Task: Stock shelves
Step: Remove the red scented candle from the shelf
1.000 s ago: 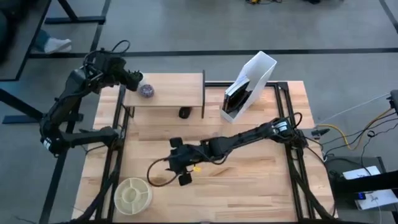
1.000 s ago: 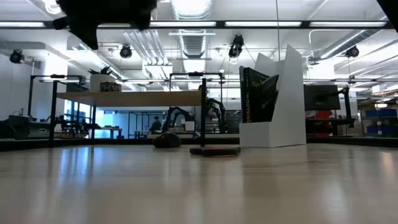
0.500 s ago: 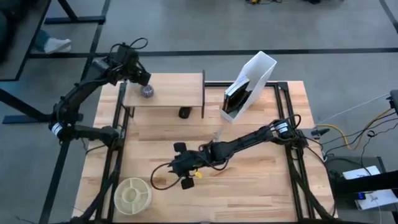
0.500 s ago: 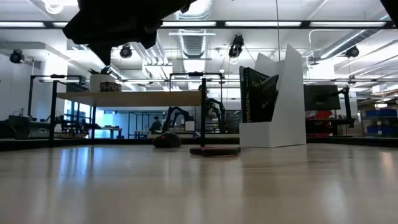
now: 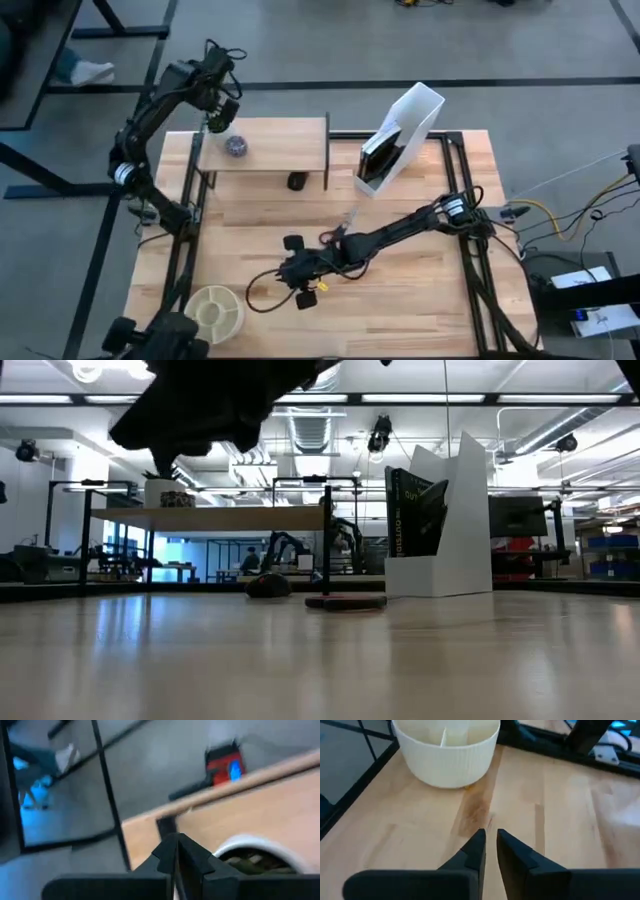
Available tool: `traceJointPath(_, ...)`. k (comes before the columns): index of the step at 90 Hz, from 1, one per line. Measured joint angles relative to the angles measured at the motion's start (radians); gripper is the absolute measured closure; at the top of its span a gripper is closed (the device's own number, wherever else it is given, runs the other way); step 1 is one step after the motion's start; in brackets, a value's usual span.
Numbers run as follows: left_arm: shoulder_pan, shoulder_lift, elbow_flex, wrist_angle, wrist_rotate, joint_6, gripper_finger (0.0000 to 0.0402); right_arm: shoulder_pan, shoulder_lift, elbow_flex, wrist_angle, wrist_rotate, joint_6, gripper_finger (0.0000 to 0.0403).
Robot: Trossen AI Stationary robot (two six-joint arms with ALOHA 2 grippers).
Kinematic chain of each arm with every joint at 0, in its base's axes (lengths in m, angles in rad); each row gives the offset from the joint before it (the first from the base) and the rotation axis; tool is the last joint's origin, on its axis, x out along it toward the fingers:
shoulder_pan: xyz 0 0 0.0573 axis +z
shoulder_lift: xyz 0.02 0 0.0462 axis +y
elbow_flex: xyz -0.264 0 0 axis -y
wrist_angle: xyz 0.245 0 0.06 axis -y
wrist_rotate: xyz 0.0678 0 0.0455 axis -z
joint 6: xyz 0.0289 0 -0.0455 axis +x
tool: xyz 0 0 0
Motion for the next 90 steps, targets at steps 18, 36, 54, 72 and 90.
traceJointPath(18,0.02,0.019,-0.022,-0.037,0.002,0.0,0.0402,0.031,0.0,-0.015,-0.001,0.144,0.005,0.0376)
traceJointPath(36,0.018,-0.007,-0.078,-0.034,0.097,0.025,0.0401,0.055,-0.026,-0.015,-0.004,0.246,-0.004,0.0374)
traceJointPath(54,0.005,-0.069,-0.176,0.033,0.104,0.046,0.0401,0.065,-0.079,-0.016,-0.048,0.313,-0.006,0.0379)
traceJointPath(72,-0.023,-0.144,-0.267,0.142,0.119,0.103,0.0401,0.056,-0.126,-0.016,-0.114,0.426,0.042,0.0371)
traceJointPath(90,-0.047,-0.18,-0.304,0.167,0.15,0.13,0.0401,0.02,-0.13,-0.016,-0.116,0.474,0.051,0.0361)
